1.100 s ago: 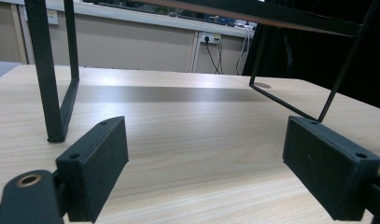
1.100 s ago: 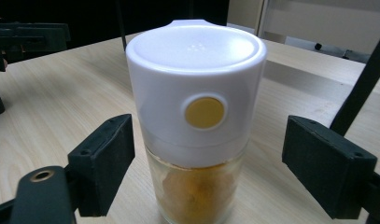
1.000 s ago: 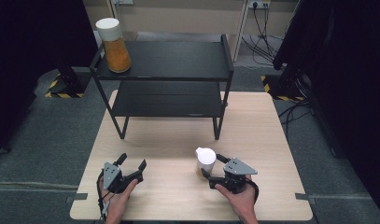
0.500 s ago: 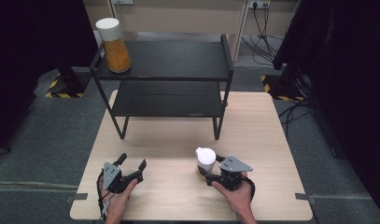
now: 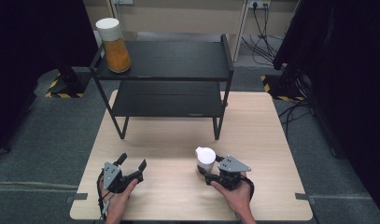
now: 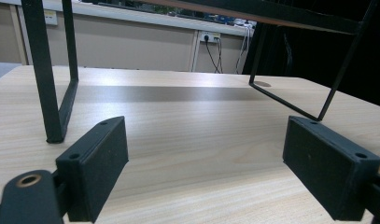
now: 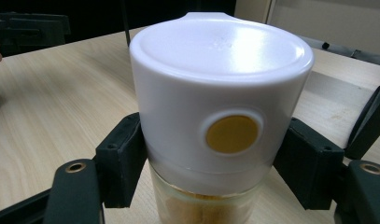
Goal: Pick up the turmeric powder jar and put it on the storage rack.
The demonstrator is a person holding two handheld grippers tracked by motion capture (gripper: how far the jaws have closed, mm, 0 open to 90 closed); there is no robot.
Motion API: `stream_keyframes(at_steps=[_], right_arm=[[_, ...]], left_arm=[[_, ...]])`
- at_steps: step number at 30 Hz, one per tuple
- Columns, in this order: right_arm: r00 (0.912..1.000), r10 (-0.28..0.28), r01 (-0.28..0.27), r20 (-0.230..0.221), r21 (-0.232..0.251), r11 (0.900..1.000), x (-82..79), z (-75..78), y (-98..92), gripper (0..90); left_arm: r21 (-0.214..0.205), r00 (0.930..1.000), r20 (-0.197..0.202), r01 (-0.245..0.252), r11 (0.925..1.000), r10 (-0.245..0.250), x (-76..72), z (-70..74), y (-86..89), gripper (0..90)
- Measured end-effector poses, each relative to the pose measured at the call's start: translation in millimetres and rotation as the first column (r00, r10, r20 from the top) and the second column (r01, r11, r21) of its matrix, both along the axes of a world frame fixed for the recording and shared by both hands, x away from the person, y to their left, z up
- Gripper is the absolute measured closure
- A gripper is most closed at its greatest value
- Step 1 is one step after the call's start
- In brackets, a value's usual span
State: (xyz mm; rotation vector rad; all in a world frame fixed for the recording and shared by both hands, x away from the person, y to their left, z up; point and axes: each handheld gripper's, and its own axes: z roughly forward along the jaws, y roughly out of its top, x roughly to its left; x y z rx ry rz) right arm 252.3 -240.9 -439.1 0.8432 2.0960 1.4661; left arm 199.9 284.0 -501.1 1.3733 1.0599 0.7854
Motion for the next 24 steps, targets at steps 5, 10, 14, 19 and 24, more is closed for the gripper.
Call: stream_keyframes(at_steps=[5, 10, 14, 19, 24], right_arm=[[0.9998, -0.017, 0.017, 0.002, 0.012, 0.9998, -3.2, -1.7, 1.3, 30.3], [0.9996, -0.028, 0.027, 0.006, 0.038, 0.9989, -6.7, -1.2, -0.2, 30.3], [0.9989, -0.038, 0.037, 0.026, 0.05, 0.998, -11.2, 5.7, -0.6, 30.3], [0.9967, -0.055, 0.051, 0.059, 0.065, 0.9965, -16.0, 16.9, -0.3, 30.3], [0.9927, -0.075, 0.067, 0.094, 0.084, 0.9943, -19.9, 27.6, 1.8, 30.3]], left_arm=[[0.001, 1.0, 0.001, 0.001, 1.0, -0.001, -0.1, -0.1, 0.0, 13.4], [0.0, 1.0, -0.001, 0.0, 1.0, 0.0, 0.1, 0.2, 0.1, 13.4], [0.0, 1.0, 0.0, -0.001, 1.0, 0.001, -0.1, 0.0, -0.2, 13.4], [0.0, 1.0, 0.001, -0.003, 1.0, 0.003, -0.2, -0.1, -0.5, 13.4], [-0.002, 1.0, 0.001, -0.004, 1.0, 0.004, -0.4, -0.3, -0.6, 13.4]])
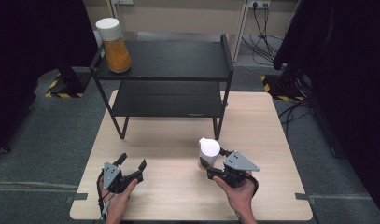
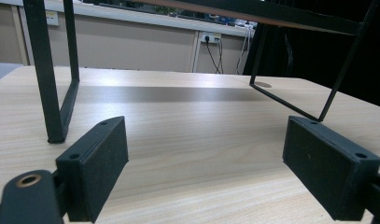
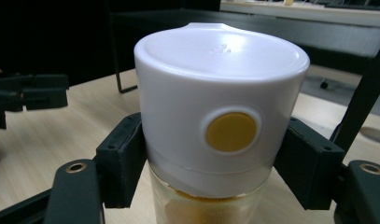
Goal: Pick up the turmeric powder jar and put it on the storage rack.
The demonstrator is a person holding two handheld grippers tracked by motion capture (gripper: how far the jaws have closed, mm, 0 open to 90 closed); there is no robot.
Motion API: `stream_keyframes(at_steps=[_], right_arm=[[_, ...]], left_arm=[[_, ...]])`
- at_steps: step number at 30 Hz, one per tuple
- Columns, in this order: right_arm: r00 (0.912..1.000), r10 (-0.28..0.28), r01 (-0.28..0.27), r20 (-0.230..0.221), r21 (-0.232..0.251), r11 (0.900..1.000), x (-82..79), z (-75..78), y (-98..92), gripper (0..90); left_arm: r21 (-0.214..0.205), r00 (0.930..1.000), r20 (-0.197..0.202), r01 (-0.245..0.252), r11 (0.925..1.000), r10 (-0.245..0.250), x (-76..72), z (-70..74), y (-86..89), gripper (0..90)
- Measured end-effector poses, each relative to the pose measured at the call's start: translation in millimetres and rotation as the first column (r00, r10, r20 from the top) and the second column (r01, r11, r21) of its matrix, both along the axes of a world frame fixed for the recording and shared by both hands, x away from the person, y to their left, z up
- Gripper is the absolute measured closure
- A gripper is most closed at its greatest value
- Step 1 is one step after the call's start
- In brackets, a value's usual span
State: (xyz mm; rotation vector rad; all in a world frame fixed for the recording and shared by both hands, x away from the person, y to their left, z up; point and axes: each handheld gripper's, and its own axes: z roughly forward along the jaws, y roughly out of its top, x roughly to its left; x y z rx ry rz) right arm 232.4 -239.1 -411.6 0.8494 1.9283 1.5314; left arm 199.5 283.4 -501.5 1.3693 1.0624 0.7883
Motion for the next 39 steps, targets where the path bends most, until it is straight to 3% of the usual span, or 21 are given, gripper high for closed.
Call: stream_keyframes(at_steps=[16, 27, 39], right_arm=[[0.9953, -0.057, 0.054, 0.078, 0.038, 0.9978, -0.6, 31.4, 5.6, 30.3], [0.9872, -0.088, 0.079, 0.133, 0.065, 0.9947, 0.3, 58.9, 12.2, 30.3], [0.9789, -0.113, 0.098, 0.171, 0.095, 0.9907, 2.7, 78.9, 16.0, 30.4]], left_arm=[[0.001, 1.0, -0.001, 0.0, 1.0, 0.0, 0.2, 0.2, 0.0, 13.4], [-0.001, 1.0, -0.001, -0.001, 1.0, 0.001, 0.1, 0.1, -0.1, 13.4], [0.0, 1.0, -0.001, -0.001, 1.0, 0.001, 0.1, 0.1, -0.2, 13.5]])
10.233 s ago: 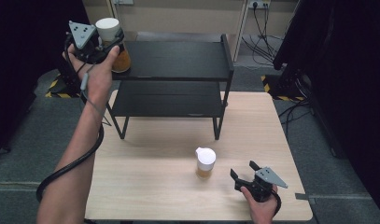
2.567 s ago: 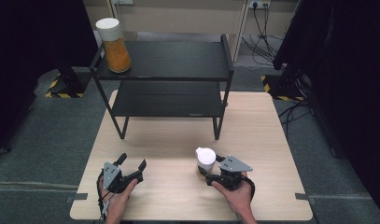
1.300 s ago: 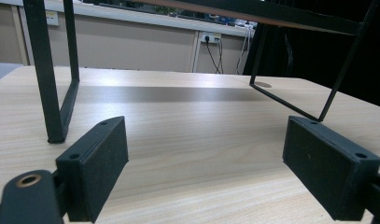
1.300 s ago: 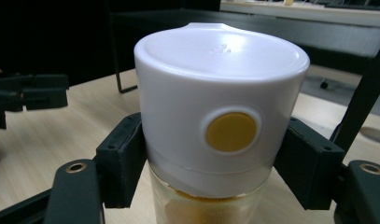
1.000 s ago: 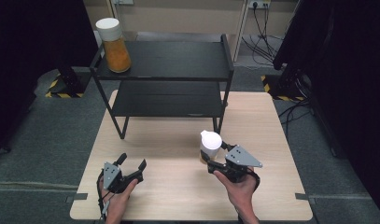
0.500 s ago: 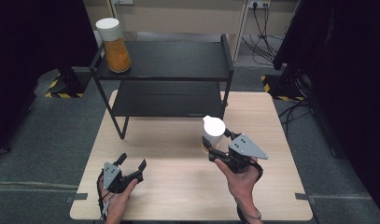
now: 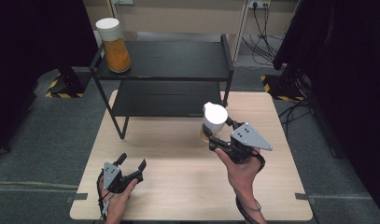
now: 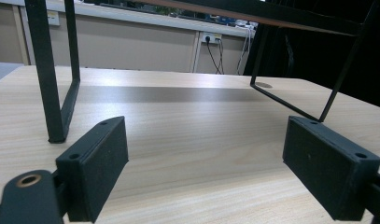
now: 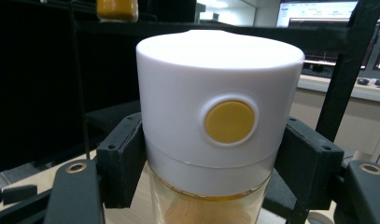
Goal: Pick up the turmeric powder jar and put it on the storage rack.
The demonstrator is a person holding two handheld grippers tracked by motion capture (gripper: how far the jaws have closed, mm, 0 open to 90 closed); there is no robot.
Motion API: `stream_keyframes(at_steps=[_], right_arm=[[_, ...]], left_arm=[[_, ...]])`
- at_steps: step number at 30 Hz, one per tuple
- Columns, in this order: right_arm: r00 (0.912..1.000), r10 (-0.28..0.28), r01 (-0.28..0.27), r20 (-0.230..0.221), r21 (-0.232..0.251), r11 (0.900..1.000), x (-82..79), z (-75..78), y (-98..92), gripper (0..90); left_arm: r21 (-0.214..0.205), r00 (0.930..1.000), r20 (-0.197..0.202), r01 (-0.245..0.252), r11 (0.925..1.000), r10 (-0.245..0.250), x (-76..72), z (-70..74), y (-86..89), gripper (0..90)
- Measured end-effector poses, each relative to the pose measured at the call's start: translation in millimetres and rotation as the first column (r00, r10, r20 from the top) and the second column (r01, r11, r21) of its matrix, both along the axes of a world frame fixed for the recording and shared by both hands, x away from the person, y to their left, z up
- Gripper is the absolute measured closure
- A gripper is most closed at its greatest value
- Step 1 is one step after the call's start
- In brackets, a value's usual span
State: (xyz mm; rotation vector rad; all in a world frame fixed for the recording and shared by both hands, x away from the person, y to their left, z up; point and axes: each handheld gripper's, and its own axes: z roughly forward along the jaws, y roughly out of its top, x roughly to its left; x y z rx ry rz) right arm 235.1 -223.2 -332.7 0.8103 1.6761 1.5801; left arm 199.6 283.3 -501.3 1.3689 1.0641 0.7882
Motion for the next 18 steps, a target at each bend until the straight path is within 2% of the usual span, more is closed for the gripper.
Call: stream_keyframes(at_steps=[18], right_arm=[[0.9988, -0.017, 0.015, 0.045, 0.045, 0.9989, 8.7, 29.0, 5.7, 30.4]], left_arm=[[0.002, 1.0, 0.001, 0.0, 1.0, 0.0, -0.1, 0.0, -0.2, 13.4]])
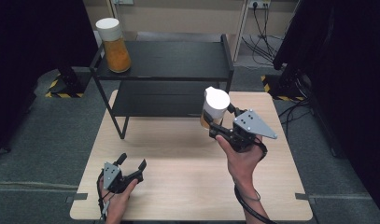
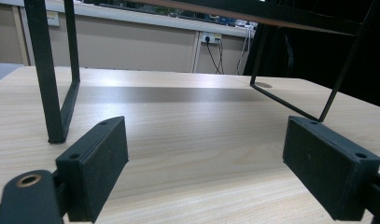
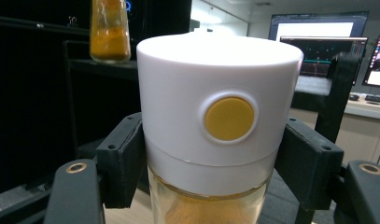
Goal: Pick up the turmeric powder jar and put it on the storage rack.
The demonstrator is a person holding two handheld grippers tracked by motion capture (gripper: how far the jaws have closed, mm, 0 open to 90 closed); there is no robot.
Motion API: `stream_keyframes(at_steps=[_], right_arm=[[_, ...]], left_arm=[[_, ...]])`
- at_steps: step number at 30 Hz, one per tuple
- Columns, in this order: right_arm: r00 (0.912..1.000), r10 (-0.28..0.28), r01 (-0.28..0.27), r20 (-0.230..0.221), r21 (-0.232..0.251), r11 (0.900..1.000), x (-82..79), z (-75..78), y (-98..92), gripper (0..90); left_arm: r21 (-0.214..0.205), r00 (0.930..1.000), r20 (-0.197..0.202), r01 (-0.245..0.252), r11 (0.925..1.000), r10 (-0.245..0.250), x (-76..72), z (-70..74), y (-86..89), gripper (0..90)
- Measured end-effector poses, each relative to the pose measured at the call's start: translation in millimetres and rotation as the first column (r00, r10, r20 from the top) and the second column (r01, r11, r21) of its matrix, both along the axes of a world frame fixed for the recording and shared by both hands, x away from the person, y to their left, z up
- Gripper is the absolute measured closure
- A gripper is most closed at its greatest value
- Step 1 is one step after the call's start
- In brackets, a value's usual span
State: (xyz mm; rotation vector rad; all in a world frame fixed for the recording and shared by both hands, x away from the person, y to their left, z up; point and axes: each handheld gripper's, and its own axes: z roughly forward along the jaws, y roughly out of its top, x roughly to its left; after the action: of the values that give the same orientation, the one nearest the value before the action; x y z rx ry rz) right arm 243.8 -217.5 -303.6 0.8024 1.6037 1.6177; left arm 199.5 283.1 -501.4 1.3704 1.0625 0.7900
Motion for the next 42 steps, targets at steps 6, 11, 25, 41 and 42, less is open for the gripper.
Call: stream_keyframes(at_steps=[6, 11, 25, 41, 42], right_arm=[[0.9999, -0.002, 0.002, 0.012, 0.014, 0.9999, 2.7, 8.6, 4.0, 30.4], [0.9998, -0.002, 0.001, 0.021, 0.026, 0.9997, 5.4, 16.3, 7.0, 30.4], [0.9991, -0.008, 0.006, 0.042, 0.035, 0.9994, 14.7, 39.6, 16.4, 30.5], [0.9982, -0.039, 0.037, 0.045, 0.043, 0.9984, 29.5, 67.5, 27.1, 30.4], [0.9979, -0.044, 0.042, 0.048, 0.046, 0.998, 31.7, 71.0, 27.8, 30.4]], left_arm=[[0.0, 1.0, 0.0, 0.001, 1.0, -0.001, 0.2, 0.1, 0.0, 13.4], [-0.002, 1.0, 0.001, 0.001, 1.0, -0.001, 0.1, -0.3, -0.3, 13.4], [0.001, 1.0, 0.002, 0.002, 1.0, -0.002, 0.1, -0.2, -0.8, 13.5], [-0.001, 1.0, 0.002, 0.002, 1.0, -0.002, 0.0, -0.4, -0.4, 13.4], [-0.003, 1.0, 0.001, 0.002, 1.0, -0.002, 0.2, -0.4, -0.1, 13.4]])
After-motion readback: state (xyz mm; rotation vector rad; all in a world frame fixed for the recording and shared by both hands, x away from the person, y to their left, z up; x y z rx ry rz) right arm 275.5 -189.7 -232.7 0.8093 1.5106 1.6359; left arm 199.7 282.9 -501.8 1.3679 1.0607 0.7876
